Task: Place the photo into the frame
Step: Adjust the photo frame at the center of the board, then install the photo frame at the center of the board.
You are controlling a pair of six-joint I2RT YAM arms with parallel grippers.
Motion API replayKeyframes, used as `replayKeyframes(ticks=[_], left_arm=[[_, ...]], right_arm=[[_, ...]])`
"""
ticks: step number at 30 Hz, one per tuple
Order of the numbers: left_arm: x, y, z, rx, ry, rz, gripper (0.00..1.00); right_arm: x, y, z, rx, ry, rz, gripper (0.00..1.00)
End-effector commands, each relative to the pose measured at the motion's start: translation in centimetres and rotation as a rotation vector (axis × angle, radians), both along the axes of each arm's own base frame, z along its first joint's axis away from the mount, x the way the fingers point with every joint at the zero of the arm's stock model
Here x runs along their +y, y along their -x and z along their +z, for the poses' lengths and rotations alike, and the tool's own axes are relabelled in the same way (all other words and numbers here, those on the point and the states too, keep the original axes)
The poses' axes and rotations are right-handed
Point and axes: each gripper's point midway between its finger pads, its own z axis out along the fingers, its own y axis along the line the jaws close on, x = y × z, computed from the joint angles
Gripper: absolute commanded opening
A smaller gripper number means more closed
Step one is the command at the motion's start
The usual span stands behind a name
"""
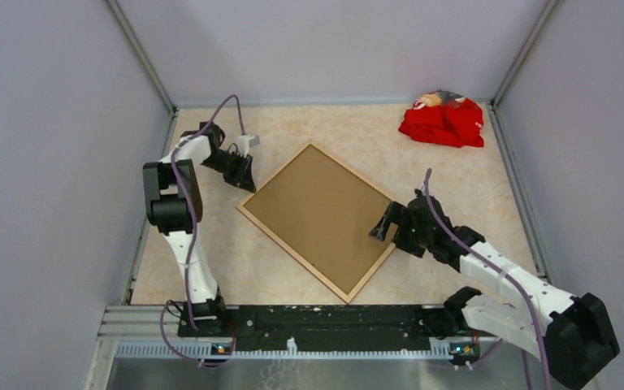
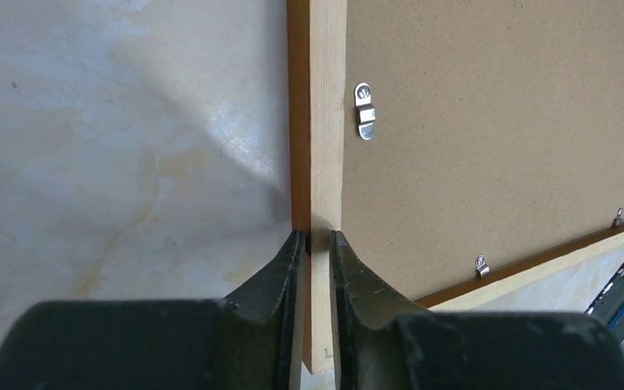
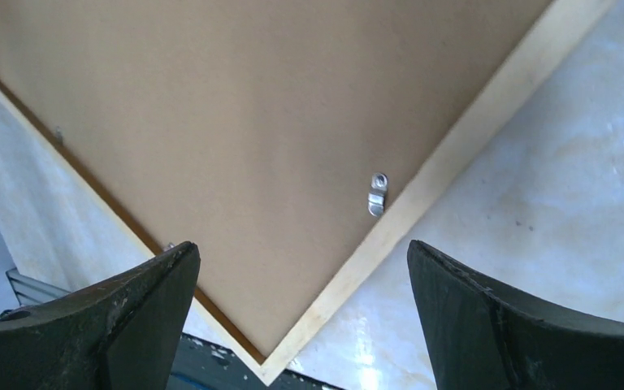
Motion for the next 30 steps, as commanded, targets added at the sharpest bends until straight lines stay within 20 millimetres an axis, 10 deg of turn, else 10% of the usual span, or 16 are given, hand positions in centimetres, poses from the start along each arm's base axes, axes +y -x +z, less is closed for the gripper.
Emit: replayKeyframes(ticks=[1, 8, 22, 30], left_arm=[[-0.1, 2.1, -0.5, 0.006, 0.003, -0.032, 0.19], [-0.2, 5.7, -2.0, 0.053, 0.004, -0.071, 0.13], [-1.9, 14.6, -0.9, 0.112, 0.080, -0.181, 0.17], [-2.6, 12.7, 1.8, 0.090, 0.135, -0.122, 0.34]], right_arm=[[-0.4, 2.3, -1.9, 0.107, -0.008, -0.011, 0.99], [-0.7, 1.8, -3.0, 0.111, 0.006, -0.018, 0.99], [-3.9, -5.6, -0.1, 0.003, 0.089, -0.064, 0.99], [-4.5, -8.7, 6.4, -0.181, 0.100, -0.100, 0.99]])
